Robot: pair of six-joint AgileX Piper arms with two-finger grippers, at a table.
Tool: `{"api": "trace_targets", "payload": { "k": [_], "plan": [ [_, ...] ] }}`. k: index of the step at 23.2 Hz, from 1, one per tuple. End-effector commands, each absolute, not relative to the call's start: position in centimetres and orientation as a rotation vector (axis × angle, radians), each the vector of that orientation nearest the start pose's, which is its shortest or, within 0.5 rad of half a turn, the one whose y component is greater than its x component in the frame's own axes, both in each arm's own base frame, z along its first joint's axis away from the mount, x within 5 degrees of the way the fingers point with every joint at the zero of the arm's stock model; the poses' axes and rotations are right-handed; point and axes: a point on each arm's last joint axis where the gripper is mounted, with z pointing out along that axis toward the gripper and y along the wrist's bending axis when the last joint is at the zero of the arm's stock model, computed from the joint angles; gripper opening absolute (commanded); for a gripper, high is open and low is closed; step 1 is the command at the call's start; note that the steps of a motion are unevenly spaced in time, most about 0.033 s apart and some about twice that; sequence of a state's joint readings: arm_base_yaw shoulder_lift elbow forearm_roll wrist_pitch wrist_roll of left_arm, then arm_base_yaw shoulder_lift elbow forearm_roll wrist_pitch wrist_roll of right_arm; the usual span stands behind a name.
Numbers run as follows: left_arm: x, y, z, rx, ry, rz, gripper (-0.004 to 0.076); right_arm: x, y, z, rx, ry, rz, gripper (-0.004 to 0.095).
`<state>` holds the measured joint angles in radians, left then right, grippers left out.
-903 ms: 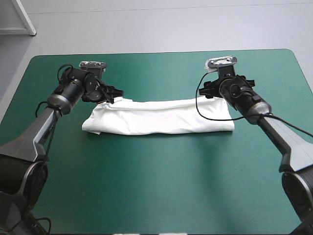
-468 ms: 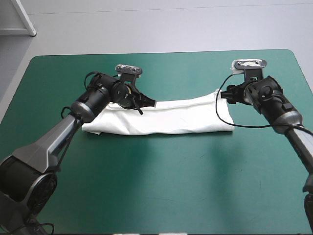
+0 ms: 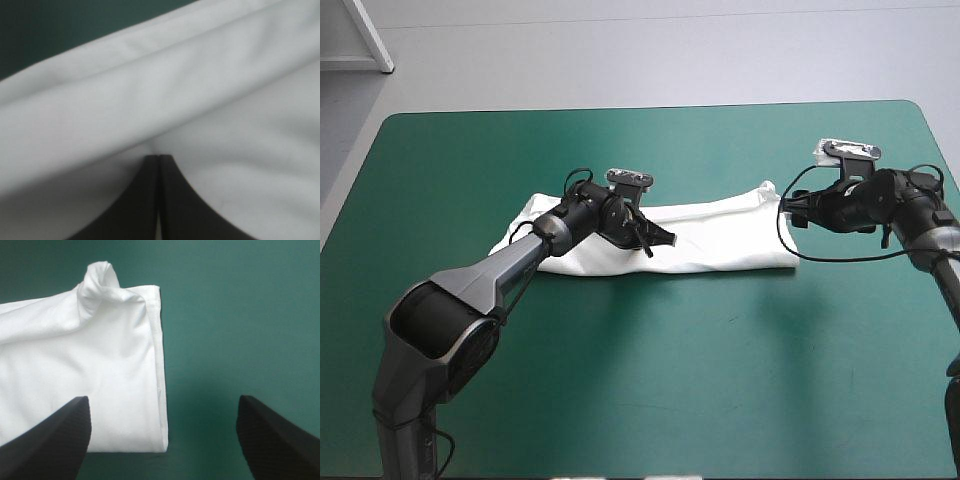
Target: Fold the cloth
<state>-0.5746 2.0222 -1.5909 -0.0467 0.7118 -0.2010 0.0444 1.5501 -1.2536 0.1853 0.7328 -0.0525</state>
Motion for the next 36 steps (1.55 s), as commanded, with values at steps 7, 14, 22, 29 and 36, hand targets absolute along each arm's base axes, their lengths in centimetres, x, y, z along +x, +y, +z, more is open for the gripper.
{"api": "trace_targets", "payload": {
  "k": [7, 14, 22, 29, 36],
  "plan": [
    [37.2, -26.0, 22.5, 0.466, 2.564, -0.362, -0.0010, 37.0, 3.4, 26.0, 0.010, 2.534, 0.380, 0.0737],
    [36.9, -26.5, 22.4, 0.480, 2.566, -0.370, -0.0010, 38.5, 4.1, 22.2, 0.070, 2.601, 0.489, 0.0689],
    [36.8, -26.4, 22.4, 0.483, 2.580, -0.364, -0.0010, 38.2, 6.9, 21.2, -0.017, 2.644, 0.542, 0.0317],
    [36.8, -26.4, 22.4, 0.483, 2.579, -0.362, -0.0010, 38.2, 6.8, 23.0, -0.022, 2.566, 0.516, -0.0014],
    [36.8, -26.4, 22.4, 0.482, 2.581, -0.364, -0.0010, 36.9, 6.9, 29.3, -0.061, 2.411, 0.548, -0.0014]
  ]
}}
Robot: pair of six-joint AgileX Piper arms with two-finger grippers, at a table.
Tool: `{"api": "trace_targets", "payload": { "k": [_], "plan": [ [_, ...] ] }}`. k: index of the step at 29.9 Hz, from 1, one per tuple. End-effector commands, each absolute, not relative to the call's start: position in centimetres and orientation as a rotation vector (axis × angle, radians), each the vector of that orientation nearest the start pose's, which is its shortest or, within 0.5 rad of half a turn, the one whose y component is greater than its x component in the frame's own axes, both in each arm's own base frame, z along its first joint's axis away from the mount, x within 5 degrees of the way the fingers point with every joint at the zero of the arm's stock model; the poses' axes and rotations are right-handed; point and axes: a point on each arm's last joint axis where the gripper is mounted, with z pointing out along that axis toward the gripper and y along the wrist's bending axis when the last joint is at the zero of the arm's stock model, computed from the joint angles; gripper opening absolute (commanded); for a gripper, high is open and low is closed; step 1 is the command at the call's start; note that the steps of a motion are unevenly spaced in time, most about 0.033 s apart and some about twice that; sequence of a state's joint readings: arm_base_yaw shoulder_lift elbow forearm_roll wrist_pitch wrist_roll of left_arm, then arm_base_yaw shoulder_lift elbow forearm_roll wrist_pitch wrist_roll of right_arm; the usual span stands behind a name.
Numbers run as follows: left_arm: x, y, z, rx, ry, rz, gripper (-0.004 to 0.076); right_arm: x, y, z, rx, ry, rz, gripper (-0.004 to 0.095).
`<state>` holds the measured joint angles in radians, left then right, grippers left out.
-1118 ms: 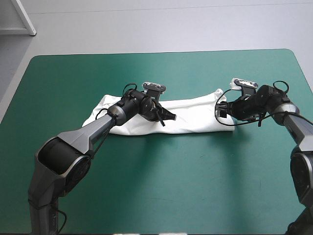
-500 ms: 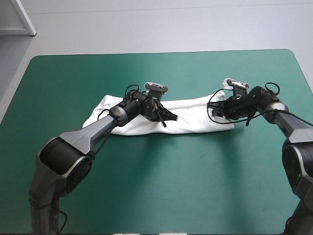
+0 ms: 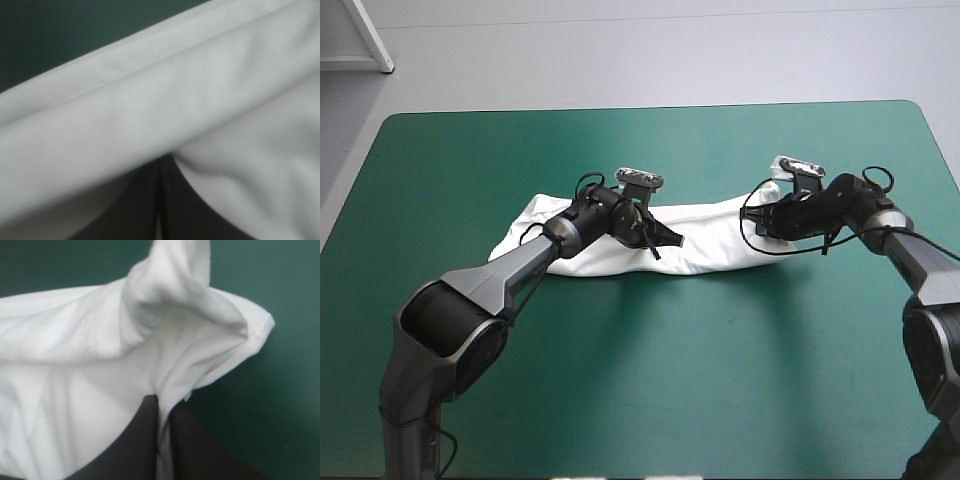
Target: Fold the cloth
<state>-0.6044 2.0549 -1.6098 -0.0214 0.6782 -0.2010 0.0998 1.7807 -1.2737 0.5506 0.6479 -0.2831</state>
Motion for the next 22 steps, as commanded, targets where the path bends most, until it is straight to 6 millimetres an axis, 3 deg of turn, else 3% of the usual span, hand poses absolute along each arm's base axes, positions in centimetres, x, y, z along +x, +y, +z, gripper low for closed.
{"api": "trace_targets", "payload": {
  "k": [1, 5, 10, 16, 19, 22],
  "plan": [
    [36.7, -26.4, 22.4, 0.481, 2.586, -0.364, -0.0010, 36.6, 7.0, 30.6, -0.071, 2.384, 0.560, -0.0014],
    [36.6, -26.4, 22.3, 0.472, 2.603, -0.377, -0.0010, 35.7, 7.5, 35.0, -0.098, 2.306, 0.648, -0.0014],
    [36.5, -26.6, 22.3, 0.459, 2.617, -0.402, -0.0010, 35.1, 8.6, 38.9, -0.154, 2.249, 0.800, -0.0014],
    [36.4, -26.4, 22.4, 0.467, 2.628, -0.389, -0.0010, 34.6, 10.6, 41.3, -0.210, 2.181, 0.838, -0.0014],
    [36.3, -26.0, 24.3, 0.501, 2.606, -0.343, -0.0010, 34.5, 11.4, 41.3, -0.228, 2.169, 0.846, -0.0014],
    [35.8, -25.2, 28.2, 0.520, 2.517, -0.311, -0.0010, 34.4, 11.8, 41.4, -0.237, 2.161, 0.847, -0.0014]
  ]
}}
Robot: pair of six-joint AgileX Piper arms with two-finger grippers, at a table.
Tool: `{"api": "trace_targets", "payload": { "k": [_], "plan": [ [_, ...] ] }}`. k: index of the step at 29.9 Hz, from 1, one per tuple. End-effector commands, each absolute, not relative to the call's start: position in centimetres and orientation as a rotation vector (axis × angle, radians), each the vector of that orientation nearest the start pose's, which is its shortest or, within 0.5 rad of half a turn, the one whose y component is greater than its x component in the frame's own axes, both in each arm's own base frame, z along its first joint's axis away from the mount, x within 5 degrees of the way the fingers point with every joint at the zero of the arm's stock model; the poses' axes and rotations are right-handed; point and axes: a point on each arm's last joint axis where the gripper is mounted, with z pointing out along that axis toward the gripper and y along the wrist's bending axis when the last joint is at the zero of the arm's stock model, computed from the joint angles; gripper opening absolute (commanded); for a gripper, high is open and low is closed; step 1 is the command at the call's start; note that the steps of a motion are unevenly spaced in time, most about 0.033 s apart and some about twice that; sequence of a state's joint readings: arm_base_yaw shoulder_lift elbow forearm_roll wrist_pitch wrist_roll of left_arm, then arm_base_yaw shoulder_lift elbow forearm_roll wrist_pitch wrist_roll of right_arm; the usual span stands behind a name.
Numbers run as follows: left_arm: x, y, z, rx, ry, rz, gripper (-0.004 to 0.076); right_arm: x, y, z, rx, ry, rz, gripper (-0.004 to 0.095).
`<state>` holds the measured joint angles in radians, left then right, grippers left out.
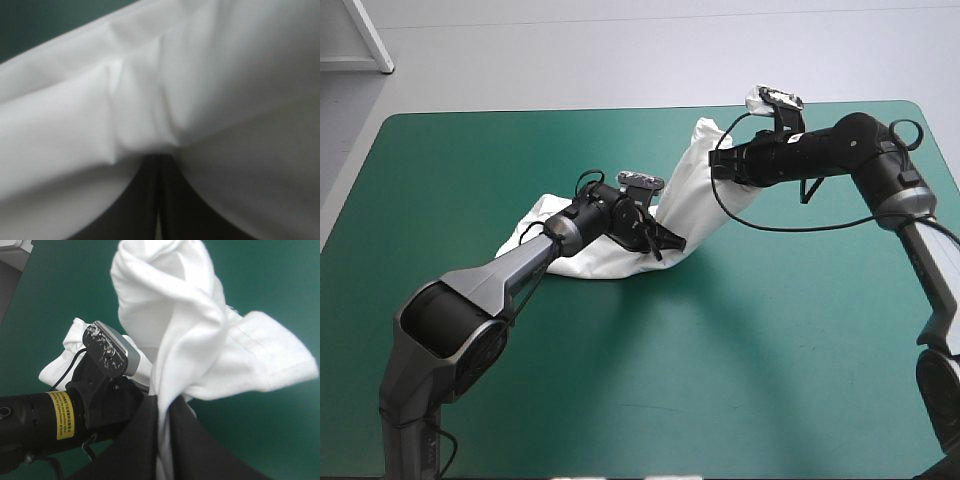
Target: Fold the cloth
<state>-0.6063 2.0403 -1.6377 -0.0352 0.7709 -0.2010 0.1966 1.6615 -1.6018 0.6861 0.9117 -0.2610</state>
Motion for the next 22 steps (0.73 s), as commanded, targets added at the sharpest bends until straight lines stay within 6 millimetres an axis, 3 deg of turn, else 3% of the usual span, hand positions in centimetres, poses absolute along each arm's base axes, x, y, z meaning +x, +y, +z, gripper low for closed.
{"api": "trace_targets", "payload": {
  "k": [1, 6, 11, 17, 22],
  "plan": [
    [35.5, -24.8, 29.3, 0.526, 2.496, -0.296, -0.0010, 34.4, 11.8, 41.5, -0.235, 2.157, 0.849, -0.0014],
    [32.6, -22.0, 34.3, 0.595, 2.501, -0.166, -0.0010, 34.3, 12.4, 41.6, -0.251, 2.143, 0.857, -0.0014],
    [29.2, -18.3, 37.1, 0.675, 2.576, 0.062, -0.0010, 34.0, 13.4, 42.2, -0.284, 2.114, 0.887, -0.0014],
    [23.4, -13.4, 39.2, 0.644, 2.537, 0.140, -0.0010, 34.3, 17.4, 42.8, -0.397, 2.081, 0.944, -0.0014],
    [17.9, -9.5, 39.5, 0.559, 2.505, 0.107, -0.0010, 35.5, 22.5, 41.2, -0.493, 2.097, 1.014, -0.0014]
  ]
}}
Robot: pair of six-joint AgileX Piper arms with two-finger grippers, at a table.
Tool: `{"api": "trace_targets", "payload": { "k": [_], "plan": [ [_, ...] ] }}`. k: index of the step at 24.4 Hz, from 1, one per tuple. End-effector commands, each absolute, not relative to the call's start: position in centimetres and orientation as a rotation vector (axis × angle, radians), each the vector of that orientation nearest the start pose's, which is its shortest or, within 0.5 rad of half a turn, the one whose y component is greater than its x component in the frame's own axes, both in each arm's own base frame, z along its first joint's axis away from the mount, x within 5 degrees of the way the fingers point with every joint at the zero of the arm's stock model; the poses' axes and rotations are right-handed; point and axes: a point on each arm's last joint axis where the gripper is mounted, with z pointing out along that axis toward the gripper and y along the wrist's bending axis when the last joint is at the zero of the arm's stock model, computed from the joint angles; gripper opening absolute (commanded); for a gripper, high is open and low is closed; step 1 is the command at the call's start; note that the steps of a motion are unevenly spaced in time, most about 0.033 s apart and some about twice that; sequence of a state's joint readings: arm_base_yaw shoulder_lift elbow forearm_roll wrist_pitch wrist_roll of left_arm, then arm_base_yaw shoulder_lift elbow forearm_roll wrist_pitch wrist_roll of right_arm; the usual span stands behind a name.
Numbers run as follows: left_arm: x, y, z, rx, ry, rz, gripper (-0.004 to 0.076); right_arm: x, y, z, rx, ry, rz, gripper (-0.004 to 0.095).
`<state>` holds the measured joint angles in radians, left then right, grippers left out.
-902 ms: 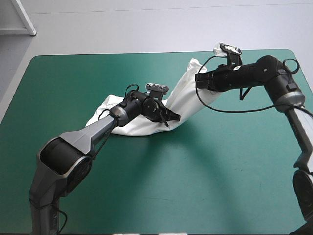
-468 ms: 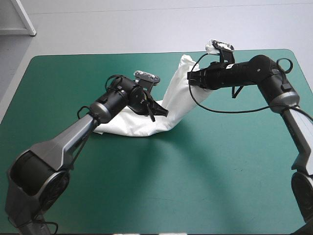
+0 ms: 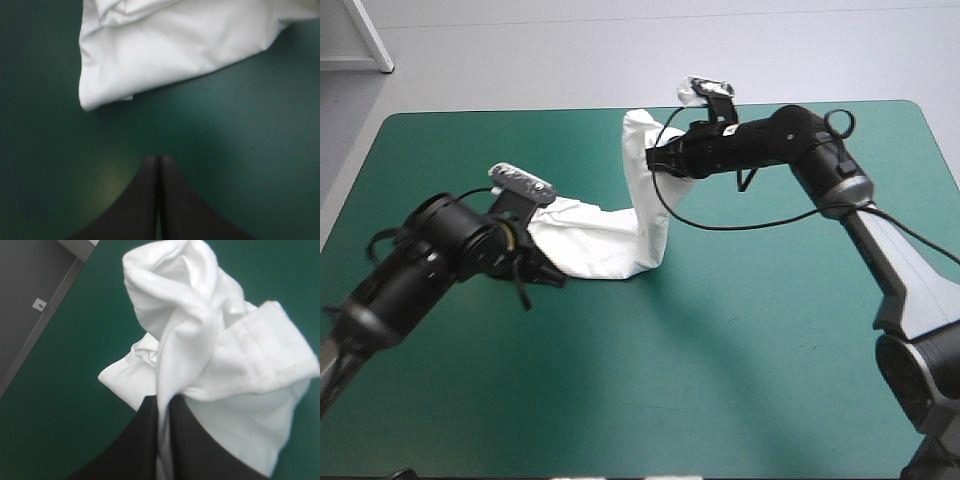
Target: Fold the cloth
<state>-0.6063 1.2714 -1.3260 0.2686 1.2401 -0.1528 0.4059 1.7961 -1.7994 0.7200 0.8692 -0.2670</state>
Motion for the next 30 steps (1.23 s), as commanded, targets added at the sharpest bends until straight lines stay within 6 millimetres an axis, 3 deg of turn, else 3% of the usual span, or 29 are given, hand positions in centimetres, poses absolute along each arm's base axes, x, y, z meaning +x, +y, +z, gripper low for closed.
{"api": "trace_targets", "payload": {
  "k": [1, 10, 11, 14, 17, 18, 22, 25, 30],
  "plan": [
    [17.1, -8.9, 39.5, 0.542, 2.497, 0.103, -0.0010, 35.7, 23.4, 41.0, -0.509, 2.097, 1.028, -0.0014],
    [10.0, -4.5, 38.7, 0.414, 2.424, -0.057, -0.0010, 36.8, 33.5, 35.1, -0.697, 2.134, 1.118, -0.0014],
    [9.1, -4.1, 38.1, 0.407, 2.429, -0.102, -0.0010, 37.1, 35.3, 33.9, -0.718, 2.132, 1.145, -0.0010],
    [8.6, -3.9, 37.0, 0.412, 2.449, -0.099, -0.0010, 37.4, 36.7, 32.8, -0.748, 2.141, 1.177, 0.0124],
    [8.6, -3.8, 35.7, 0.430, 2.482, -0.068, -0.0010, 37.5, 36.2, 34.4, -0.770, 2.128, 1.150, 0.0654],
    [8.6, -3.8, 35.7, 0.439, 2.480, -0.060, -0.0010, 37.4, 35.8, 35.2, -0.778, 2.130, 1.131, 0.0734],
    [7.9, -2.5, 36.3, 0.420, 2.406, -0.003, -0.0010, 37.1, 32.0, 38.0, -0.788, 2.243, 0.882, 0.0747],
    [6.6, -1.5, 36.8, 0.395, 2.344, -0.027, -0.0010, 37.4, 29.5, 37.8, -0.797, 2.369, 0.685, 0.0746],
    [3.9, 0.2, 36.6, 0.387, 2.252, -0.095, -0.0010, 37.7, 28.0, 36.0, -0.700, 2.496, 0.619, 0.0745]
  ]
}}
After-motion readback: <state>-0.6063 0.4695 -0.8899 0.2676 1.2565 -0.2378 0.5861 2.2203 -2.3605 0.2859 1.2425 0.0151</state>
